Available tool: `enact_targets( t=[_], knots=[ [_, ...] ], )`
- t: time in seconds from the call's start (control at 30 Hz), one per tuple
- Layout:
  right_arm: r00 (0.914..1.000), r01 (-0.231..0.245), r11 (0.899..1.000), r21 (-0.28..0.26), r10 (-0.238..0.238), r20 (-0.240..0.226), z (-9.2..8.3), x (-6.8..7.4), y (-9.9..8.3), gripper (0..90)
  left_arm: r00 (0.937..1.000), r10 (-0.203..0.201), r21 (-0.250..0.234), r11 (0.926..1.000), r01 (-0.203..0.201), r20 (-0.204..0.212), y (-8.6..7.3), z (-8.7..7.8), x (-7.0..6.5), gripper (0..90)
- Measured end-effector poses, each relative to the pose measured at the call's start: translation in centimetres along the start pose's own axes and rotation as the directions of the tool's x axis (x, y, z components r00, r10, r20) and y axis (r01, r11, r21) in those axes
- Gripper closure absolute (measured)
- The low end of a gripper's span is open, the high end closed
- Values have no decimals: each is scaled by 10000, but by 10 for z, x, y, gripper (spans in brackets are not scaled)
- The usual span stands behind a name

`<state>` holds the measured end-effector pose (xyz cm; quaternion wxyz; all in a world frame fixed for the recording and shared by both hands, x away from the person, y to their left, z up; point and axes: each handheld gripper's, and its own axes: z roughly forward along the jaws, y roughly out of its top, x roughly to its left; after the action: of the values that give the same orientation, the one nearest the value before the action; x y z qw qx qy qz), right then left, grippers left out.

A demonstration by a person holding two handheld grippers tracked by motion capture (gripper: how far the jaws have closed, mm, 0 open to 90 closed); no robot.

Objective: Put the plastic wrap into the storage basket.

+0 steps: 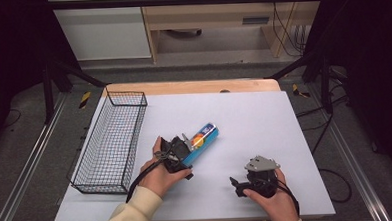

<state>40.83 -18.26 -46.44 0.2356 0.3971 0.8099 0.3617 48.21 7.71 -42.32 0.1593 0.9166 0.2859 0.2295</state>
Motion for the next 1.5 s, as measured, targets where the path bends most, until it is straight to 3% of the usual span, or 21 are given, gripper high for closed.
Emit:
enact_targets(
  t=[0.23,0.67,0.87,0.97,1.23,1.5],
  knots=[
    [9999,-4,10000,-44,3,-104,0,1,1,79,9993,-220,418,9989,207,304,8,10,10,70],
    [9999,-15,10000,15,15,-114,0,1,1,79,9966,-316,872,9959,250,763,11,26,13,84],
    [9999,-18,10000,34,18,-132,0,1,0,79,9961,-97,1060,9944,4,872,15,30,11,126],
    [9999,-22,10000,42,23,-130,0,1,0,79,9944,-96,1084,9941,-19,1054,15,32,10,139],
    [9999,28,10000,37,-28,-146,1,2,0,81,9956,-107,953,9954,17,933,17,31,9,181],
    [9999,-26,10000,52,27,-145,0,1,0,80,9906,-458,873,9956,347,1290,15,34,11,247]
  ],
)
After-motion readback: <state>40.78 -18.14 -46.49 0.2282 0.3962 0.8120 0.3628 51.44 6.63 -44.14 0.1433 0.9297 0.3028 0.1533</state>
